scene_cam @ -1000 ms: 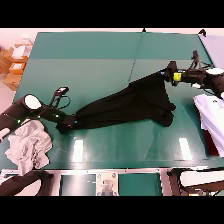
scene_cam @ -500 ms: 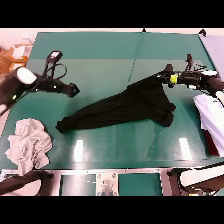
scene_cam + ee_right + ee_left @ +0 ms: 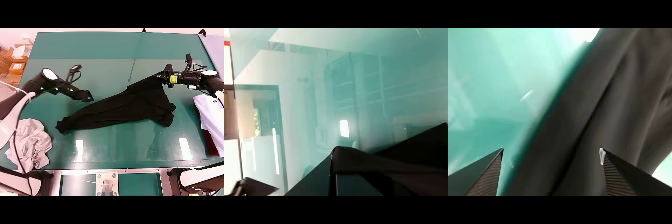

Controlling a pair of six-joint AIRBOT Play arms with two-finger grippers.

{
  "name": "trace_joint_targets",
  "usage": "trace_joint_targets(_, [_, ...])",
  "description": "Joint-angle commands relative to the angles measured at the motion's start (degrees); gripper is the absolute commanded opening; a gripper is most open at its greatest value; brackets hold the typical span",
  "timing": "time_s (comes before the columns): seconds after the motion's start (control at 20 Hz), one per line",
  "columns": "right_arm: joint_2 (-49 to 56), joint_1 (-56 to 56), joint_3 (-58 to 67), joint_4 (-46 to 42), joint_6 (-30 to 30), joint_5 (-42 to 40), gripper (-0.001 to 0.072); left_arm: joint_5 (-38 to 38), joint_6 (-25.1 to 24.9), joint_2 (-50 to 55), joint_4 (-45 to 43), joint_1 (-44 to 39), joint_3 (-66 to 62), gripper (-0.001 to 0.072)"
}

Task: Fold the shirts.

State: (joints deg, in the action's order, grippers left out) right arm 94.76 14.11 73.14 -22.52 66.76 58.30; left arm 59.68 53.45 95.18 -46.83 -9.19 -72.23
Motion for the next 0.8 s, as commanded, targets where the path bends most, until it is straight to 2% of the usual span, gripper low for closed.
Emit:
trace_joint_targets(0.0, [0.02, -0.04, 0.5, 0.22, -1.31, 2.03, 0.0018, -5.53, -2.12, 2.36, 2.29, -4.46, -0.33, 0.0715])
trace_joint_targets(0.25, [-1.49, 1.14, 6.54, 4.66, -4.48, 9.27, 0.0018, -16.31, -2.08, 6.47, 3.41, -10.75, -0.96, 0.0715])
trace_joint_targets(0.45, [-5.27, 4.15, 13.49, 7.45, -5.29, 15.19, 0.0018, -17.29, -2.1, 6.62, 4.72, -10.75, -3.67, 0.0715])
trace_joint_targets(0.5, [-5.84, 4.28, 14.29, 7.45, -5.25, 16.04, 0.0018, -17.73, -2.43, 6.62, 5.42, -10.78, -4.39, 0.0665])
trace_joint_targets(0.55, [-6.23, 4.31, 14.4, 7.45, -5.07, 16.52, 0.0018, -18.34, -3.1, 6.62, 7.06, -10.75, -4.79, 0.0479])
trace_joint_targets(0.6, [-6.25, 4.28, 14.4, 7.43, -5.09, 17.03, 0.0018, -19.19, -4.22, 6.62, 8.7, -10.75, -5.01, 0.0204])
trace_joint_targets(0.65, [-6.19, 4.24, 14.38, 7.04, -5.09, 17.2, 0.0018, -18.95, -5.57, 6.6, 9.29, -10.75, -5.38, 0.0033])
trace_joint_targets(0.75, [-6.21, 4.48, 14.36, 6.91, -5.09, 17.18, 0.0018, -16.65, -5.95, 6.51, 9.2, -10.67, -6.84, 0.0027])
